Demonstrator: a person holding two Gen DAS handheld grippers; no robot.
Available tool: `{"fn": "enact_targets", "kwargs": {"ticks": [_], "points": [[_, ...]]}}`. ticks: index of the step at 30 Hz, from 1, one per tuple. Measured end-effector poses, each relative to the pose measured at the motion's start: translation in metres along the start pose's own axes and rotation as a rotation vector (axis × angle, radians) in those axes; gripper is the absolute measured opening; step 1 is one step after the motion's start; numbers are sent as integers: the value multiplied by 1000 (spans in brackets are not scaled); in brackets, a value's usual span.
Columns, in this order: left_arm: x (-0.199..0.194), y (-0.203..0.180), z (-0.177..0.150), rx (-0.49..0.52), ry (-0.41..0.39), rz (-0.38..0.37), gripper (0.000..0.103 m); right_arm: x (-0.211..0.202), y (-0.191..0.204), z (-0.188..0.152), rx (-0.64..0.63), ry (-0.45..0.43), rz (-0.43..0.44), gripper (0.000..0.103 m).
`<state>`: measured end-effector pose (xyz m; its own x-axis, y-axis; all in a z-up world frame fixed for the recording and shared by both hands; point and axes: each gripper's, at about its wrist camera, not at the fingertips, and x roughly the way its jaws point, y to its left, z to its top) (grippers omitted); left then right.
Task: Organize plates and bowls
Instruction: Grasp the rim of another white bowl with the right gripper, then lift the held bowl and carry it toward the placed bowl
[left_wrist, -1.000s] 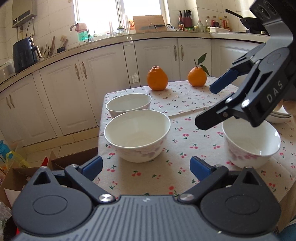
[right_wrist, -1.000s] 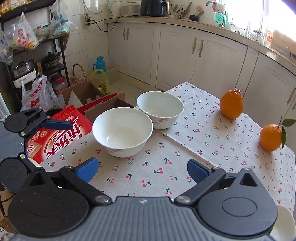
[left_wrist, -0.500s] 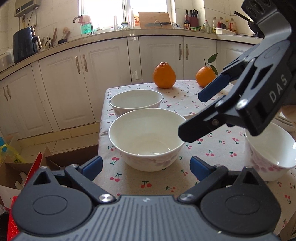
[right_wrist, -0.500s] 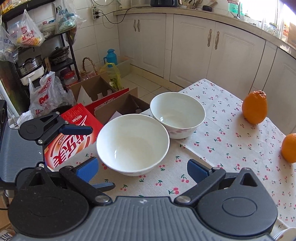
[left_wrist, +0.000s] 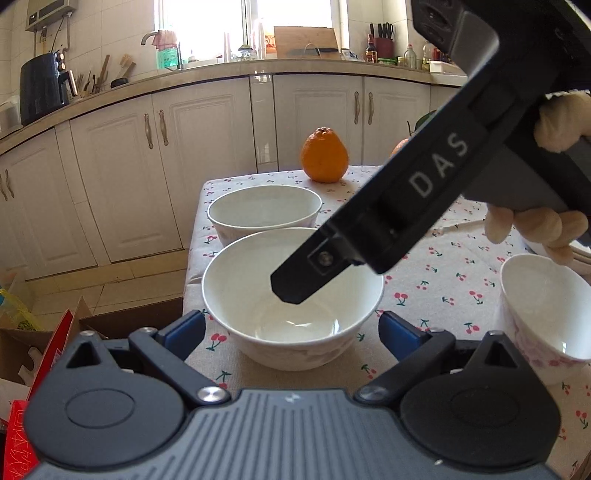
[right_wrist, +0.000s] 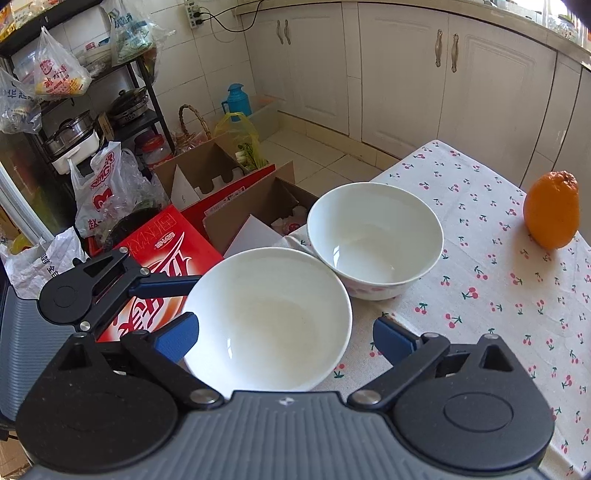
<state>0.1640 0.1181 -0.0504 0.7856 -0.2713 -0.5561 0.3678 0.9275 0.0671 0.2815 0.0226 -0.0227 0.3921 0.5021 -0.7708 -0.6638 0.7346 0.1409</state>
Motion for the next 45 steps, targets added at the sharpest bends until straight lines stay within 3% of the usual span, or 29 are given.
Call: {"fn": "enact_targets", "kwargs": {"ticks": [15, 32, 45], "points": [[3, 0, 1, 20, 4, -5, 93, 20, -22, 7, 82, 38, 70, 74], [-5, -2, 5, 25, 0, -23, 93, 12, -22, 3, 112, 19, 110, 73], [-43, -27, 12, 55, 12, -35, 93, -34, -2, -15, 99, 10, 121, 73]]}}
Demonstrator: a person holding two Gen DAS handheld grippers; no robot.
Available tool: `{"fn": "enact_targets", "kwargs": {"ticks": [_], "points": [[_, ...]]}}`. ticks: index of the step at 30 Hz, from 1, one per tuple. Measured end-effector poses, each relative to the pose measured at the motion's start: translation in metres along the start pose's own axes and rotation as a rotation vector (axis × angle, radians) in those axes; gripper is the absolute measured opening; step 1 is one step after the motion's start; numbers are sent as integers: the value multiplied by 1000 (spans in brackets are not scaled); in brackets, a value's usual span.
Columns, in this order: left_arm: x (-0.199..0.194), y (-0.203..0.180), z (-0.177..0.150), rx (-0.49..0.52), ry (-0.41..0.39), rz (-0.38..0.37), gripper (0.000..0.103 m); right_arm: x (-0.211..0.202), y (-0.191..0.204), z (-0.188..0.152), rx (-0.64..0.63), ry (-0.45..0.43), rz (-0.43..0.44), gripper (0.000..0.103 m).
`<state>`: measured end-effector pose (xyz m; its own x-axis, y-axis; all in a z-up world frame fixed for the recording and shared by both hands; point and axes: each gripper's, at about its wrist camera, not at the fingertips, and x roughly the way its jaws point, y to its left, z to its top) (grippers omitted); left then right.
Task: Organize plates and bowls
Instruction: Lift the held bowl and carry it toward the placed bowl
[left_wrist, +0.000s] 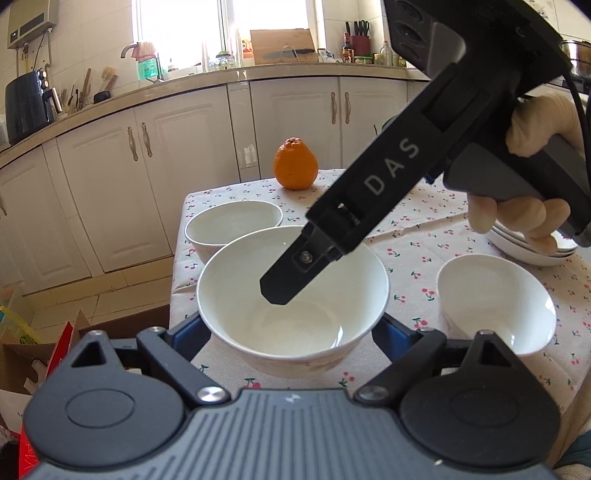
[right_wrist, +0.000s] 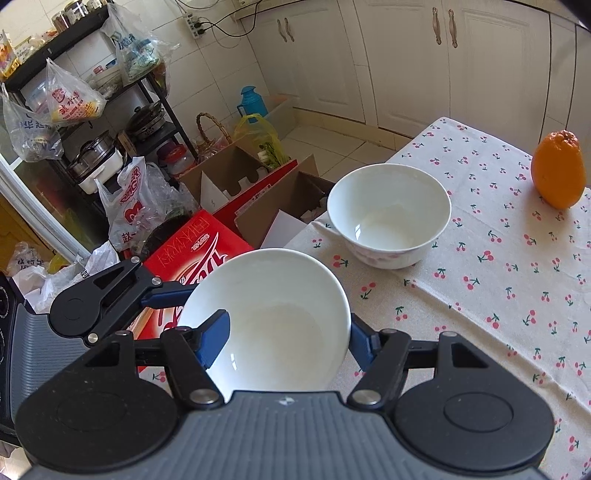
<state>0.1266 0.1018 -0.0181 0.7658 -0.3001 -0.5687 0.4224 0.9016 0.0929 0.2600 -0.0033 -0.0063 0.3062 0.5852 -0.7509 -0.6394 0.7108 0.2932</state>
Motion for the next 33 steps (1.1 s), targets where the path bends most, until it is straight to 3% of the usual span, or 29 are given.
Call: {"fn": "enact_targets", "kwargs": {"ticks": [16, 33], "points": [[-42, -37, 6, -42, 47, -28, 93, -51, 26, -42, -23, -4, 19, 73], [-42, -86, 25, 56, 19, -111, 93, -106, 2, -75, 32, -56, -42, 73]]}}
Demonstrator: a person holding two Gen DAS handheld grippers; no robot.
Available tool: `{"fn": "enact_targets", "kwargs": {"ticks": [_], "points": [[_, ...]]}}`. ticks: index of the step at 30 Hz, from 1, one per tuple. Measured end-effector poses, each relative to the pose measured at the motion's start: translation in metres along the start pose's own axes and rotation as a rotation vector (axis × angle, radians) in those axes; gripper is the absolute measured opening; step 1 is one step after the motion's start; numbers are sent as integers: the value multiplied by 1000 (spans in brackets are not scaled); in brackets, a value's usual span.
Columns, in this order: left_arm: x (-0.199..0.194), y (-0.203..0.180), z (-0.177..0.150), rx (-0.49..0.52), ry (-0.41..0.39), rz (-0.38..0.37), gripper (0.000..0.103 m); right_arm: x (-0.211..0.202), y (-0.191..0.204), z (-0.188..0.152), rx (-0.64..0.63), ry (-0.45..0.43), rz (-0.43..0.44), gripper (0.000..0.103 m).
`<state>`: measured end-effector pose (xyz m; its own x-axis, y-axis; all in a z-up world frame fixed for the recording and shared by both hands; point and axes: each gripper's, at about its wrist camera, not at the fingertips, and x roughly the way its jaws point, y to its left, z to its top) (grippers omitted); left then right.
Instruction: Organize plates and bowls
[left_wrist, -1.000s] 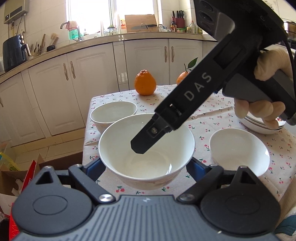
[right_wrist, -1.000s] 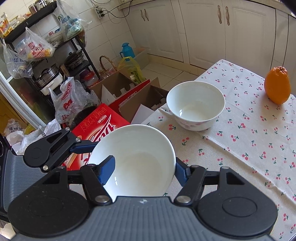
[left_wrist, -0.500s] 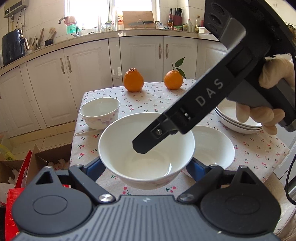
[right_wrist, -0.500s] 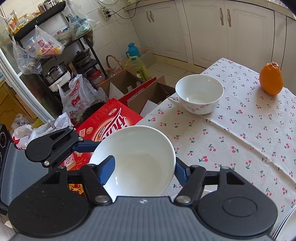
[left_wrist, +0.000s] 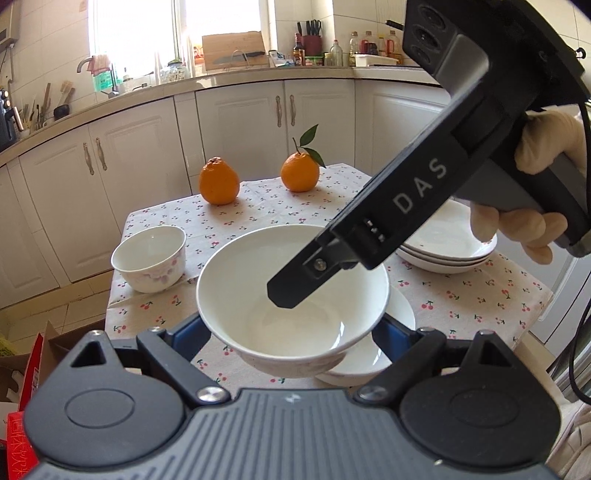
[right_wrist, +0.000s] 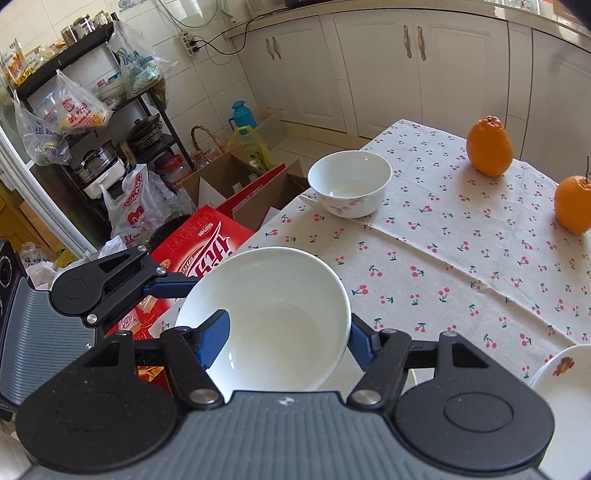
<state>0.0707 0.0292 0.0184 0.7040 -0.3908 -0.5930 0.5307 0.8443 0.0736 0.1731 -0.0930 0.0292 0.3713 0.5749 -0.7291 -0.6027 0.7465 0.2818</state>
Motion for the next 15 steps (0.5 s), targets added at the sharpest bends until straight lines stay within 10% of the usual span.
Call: {"fn": "enact_targets", "kwargs": {"ticks": [15], "points": [[29, -24, 3, 28, 43, -83, 93, -11, -32, -26, 70, 12, -60, 73]]}}
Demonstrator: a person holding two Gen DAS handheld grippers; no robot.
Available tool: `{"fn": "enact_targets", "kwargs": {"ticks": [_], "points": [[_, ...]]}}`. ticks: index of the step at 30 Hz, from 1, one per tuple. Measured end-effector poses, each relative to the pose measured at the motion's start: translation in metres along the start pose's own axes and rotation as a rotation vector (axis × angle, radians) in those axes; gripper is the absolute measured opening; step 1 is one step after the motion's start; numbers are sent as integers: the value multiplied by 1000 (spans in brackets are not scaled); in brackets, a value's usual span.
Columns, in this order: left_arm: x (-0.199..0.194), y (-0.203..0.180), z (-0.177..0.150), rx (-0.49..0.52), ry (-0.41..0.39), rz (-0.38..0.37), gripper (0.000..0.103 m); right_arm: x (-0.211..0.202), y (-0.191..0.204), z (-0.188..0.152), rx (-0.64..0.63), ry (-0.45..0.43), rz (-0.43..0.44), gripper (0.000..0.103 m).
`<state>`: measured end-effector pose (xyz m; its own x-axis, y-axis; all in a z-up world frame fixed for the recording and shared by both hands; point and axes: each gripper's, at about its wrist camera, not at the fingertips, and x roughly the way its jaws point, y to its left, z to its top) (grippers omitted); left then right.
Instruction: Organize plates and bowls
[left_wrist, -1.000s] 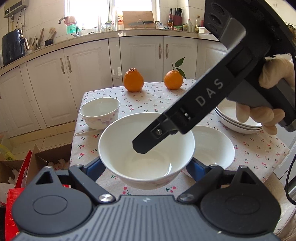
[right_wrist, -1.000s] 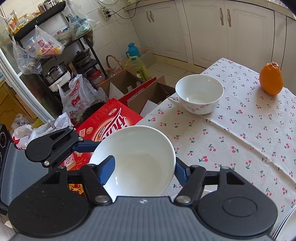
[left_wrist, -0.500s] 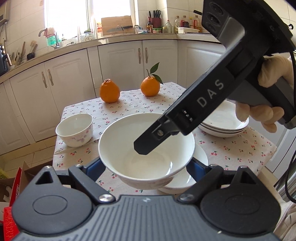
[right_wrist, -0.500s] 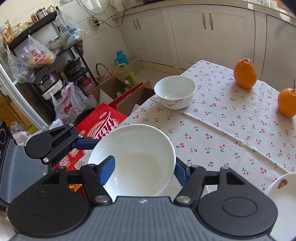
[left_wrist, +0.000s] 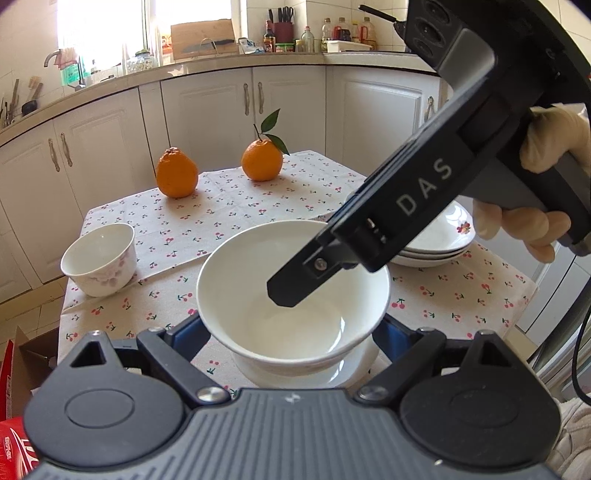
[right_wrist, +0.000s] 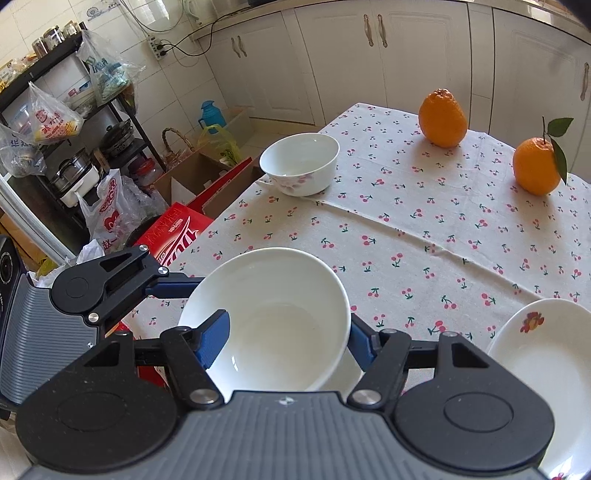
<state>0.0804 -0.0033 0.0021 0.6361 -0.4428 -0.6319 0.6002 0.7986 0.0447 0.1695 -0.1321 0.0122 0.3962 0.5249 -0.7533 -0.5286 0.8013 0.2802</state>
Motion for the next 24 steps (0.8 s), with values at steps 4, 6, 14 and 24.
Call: {"fn": "enact_targets", "kwargs": {"ticks": [4, 6, 14, 24], "points": [[6, -3, -2, 5, 18, -2, 93, 3, -4, -4, 11, 6, 0, 73], [9, -3, -3, 3, 27, -3, 93, 5, -5, -6, 14, 8, -2, 73], [16, -5, -6, 2, 51, -7, 93, 13, -10, -11, 27, 21, -8, 73], [18, -2, -7, -16, 54, -23, 94, 16, -10, -13, 26, 24, -14, 73]]}}
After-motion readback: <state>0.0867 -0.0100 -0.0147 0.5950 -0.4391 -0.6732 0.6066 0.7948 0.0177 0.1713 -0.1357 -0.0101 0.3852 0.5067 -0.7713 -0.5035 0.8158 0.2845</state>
